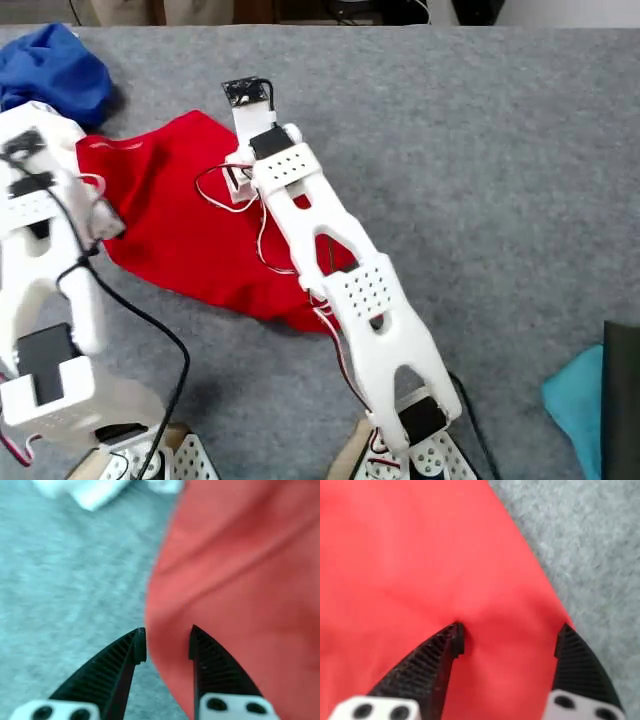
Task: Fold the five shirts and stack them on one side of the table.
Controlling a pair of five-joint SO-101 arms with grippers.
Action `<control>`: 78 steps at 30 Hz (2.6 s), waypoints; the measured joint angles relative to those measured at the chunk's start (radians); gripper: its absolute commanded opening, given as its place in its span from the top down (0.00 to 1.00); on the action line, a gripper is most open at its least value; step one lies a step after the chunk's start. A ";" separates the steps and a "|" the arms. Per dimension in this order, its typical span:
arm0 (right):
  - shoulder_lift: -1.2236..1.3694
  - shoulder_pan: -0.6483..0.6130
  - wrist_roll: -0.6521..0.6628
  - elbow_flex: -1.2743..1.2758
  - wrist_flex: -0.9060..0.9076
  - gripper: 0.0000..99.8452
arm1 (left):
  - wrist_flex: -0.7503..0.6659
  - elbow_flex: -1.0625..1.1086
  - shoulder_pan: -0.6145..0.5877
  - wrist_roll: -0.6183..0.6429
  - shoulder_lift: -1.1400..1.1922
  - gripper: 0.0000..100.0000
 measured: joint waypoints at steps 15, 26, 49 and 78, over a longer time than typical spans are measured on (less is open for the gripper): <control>0.290 0.066 0.000 -0.520 0.192 0.98 | -0.219 0.184 0.127 0.025 0.020 0.84; 0.301 0.066 0.000 -0.563 0.267 0.98 | -0.020 -0.081 0.135 0.064 0.199 0.98; -0.052 0.061 0.000 -0.563 0.278 0.99 | 0.678 -1.318 0.115 0.064 0.238 0.98; -0.376 0.075 -0.146 -0.563 0.336 0.98 | 0.683 -1.369 0.265 0.066 -0.094 0.98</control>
